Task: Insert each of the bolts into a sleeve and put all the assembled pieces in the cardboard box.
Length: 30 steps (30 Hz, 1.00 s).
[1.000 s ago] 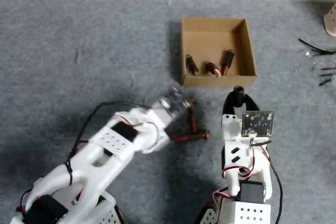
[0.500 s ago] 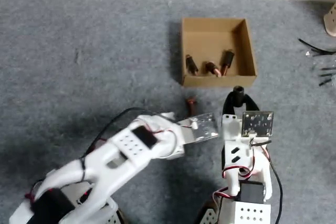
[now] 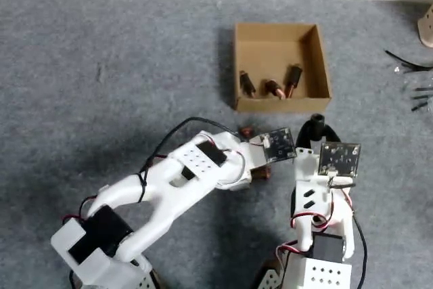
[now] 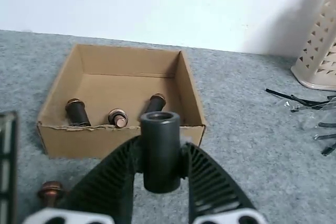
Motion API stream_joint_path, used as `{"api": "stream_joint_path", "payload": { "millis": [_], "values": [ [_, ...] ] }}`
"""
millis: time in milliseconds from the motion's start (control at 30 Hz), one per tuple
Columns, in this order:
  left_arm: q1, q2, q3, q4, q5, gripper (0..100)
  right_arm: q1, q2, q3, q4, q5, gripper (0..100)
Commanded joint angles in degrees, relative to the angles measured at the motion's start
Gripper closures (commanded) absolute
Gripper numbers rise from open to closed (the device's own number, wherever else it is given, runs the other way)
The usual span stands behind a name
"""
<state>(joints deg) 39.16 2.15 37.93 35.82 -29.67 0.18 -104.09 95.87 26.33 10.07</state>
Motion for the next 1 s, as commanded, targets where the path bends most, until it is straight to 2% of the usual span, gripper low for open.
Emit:
{"api": "stream_joint_path", "payload": {
  "millis": [0, 100, 400, 567, 733, 967],
  "values": [
    [1.19, 1.36, -2.42, -0.35, 0.00, 77, -0.66, -1.36, 5.23, 0.04, -0.35, 99.4],
    [1.19, 1.45, -2.24, -0.26, 0.00, 77, 0.04, -1.36, 5.23, 0.04, -0.35, 99.4],
    [1.19, 1.54, -2.33, 1.23, 0.00, 77, 11.21, -1.36, 5.23, -1.54, -1.05, 99.4],
    [1.19, 1.19, -1.63, 1.32, 0.09, 77, 17.19, -1.36, 5.23, -1.63, -6.42, 99.4],
    [1.19, 1.63, -2.68, 1.23, 0.00, 77, 19.74, -1.36, 5.23, -1.63, -6.77, 99.4],
    [1.19, 1.80, -3.91, 3.52, 0.00, 77, 19.65, -1.36, 5.23, -1.63, -6.86, 99.4]
  ]
}}
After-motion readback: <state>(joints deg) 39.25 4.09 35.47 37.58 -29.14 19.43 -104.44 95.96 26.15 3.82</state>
